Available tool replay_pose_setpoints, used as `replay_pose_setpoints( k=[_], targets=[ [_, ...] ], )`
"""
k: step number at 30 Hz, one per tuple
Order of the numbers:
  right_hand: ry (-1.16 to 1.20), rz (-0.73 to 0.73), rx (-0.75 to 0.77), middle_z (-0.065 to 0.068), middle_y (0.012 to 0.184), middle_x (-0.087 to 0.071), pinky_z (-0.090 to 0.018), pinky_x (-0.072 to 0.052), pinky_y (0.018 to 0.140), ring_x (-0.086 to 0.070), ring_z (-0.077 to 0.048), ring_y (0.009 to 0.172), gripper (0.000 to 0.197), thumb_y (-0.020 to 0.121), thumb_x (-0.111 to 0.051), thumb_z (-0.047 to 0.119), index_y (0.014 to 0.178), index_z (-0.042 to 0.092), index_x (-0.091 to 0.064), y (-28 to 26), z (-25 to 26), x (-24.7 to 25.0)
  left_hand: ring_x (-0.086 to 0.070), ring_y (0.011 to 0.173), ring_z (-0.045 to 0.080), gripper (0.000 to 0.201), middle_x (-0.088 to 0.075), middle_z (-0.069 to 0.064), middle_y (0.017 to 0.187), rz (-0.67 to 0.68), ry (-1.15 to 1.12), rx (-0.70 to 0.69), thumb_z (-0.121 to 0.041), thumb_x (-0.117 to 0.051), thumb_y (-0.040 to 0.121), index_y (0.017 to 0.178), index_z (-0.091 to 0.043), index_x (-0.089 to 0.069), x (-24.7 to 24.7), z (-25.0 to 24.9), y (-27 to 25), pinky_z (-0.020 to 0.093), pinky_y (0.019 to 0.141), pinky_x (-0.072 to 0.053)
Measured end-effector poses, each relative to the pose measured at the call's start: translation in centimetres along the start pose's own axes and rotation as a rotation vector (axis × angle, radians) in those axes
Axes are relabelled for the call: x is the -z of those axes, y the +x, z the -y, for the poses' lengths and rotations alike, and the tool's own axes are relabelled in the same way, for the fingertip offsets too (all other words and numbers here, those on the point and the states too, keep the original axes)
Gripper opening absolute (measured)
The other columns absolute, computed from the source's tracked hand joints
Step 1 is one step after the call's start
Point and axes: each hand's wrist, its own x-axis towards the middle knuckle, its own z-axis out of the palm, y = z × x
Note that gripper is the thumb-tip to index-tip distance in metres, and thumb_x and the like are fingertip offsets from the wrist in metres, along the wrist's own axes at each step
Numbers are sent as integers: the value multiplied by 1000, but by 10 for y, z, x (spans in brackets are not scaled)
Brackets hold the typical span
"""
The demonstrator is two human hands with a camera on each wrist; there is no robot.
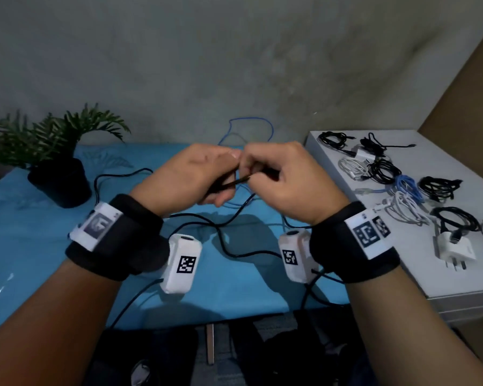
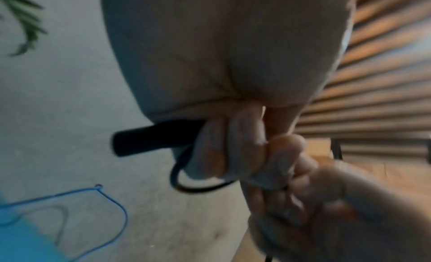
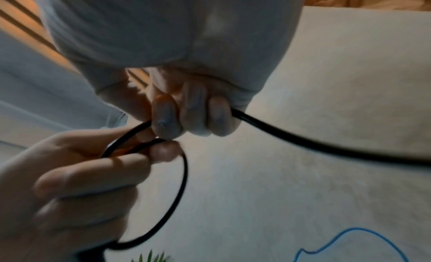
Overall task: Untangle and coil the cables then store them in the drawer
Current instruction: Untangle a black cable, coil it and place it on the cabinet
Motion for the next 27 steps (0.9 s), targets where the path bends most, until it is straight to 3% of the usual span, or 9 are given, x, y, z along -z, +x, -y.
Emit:
replay_pose_setpoints(
  k=[2, 5, 10, 13, 14, 17, 22, 24, 27],
  targets=[
    [129, -46, -11, -5, 66, -56, -38, -38, 59, -50, -28, 61, 3, 79, -50, 11, 81, 13, -52, 2, -2, 9, -22, 44, 15, 42, -35, 4, 48, 36, -80, 26, -33, -44, 107, 77, -15, -68, 6, -6, -2, 23, 42, -20],
    [210, -162, -31, 1, 75, -49, -31, -36, 62, -44, -16, 67, 13, 93, -56, 7, 89, 18, -49, 5, -7, 21, -19, 41, 9, 34, -28, -5, 49, 47, -320, 54, -30, -44, 103, 85, -9, -64, 13, -7, -4, 25, 43, -16],
    [85, -246, -37, 10, 79, -56, -24, -42, 67, -54, -6, 71, 14, 104, -53, 22, 105, 15, -65, 9, -11, 6, -43, 43, 7, 25, -42, -9, 53, 49, -772, 56, -23, -32, 105, 94, -9, -50, 1, -1, -2, 22, 50, -44],
    [168, -236, -82, 15, 90, -66, -11, -42, 71, -61, 5, 71, 24, 107, -49, 20, 121, 20, -68, 11, -7, -11, -47, 49, 5, 25, -46, -10, 58, 37, -915, 36, -19, -31, 104, 102, -7, -53, -8, 0, 1, 21, 57, -47],
    [197, -232, -97, 14, 91, -68, -11, -43, 70, -61, 6, 70, 26, 107, -49, 19, 125, 19, -67, 12, -7, -14, -48, 51, 5, 27, -47, -10, 60, 30, -945, 28, -18, -32, 104, 106, -5, -55, -8, 0, 1, 22, 60, -48],
    [192, -212, -75, -4, 93, -73, -32, -52, 79, -67, -10, 83, 28, 106, -48, 21, 125, 17, -69, 12, -9, -11, -45, 52, 8, 28, -45, -8, 61, 27, -944, 53, -17, -35, 101, 111, -1, -56, -5, -2, 1, 25, 63, -49],
    [218, -158, -68, -3, 71, -58, -32, -45, 66, -54, -12, 66, 29, 105, -49, 17, 125, 12, -69, 12, -12, -8, -12, 42, 9, 37, -25, -10, 49, -31, -854, 162, -33, -33, 106, 92, -10, -58, -4, -4, 6, 21, 44, -21],
    [238, -178, -66, -5, 71, -56, -32, -45, 65, -51, -11, 65, 29, 105, -48, 16, 125, 10, -68, 12, -13, -13, -14, 38, 6, 37, -26, -11, 47, -66, -860, 159, -36, -33, 107, 90, -12, -55, -7, -5, 8, 20, 42, -21],
    [256, -213, -109, -7, 77, -61, -34, -44, 62, -50, -12, 65, 28, 106, -47, 17, 125, 13, -68, 13, -16, -21, -34, 37, 4, 35, -33, -10, 46, -108, -906, 134, -30, -32, 108, 96, -8, -56, -13, -6, 8, 18, 45, -33]
  ],
)
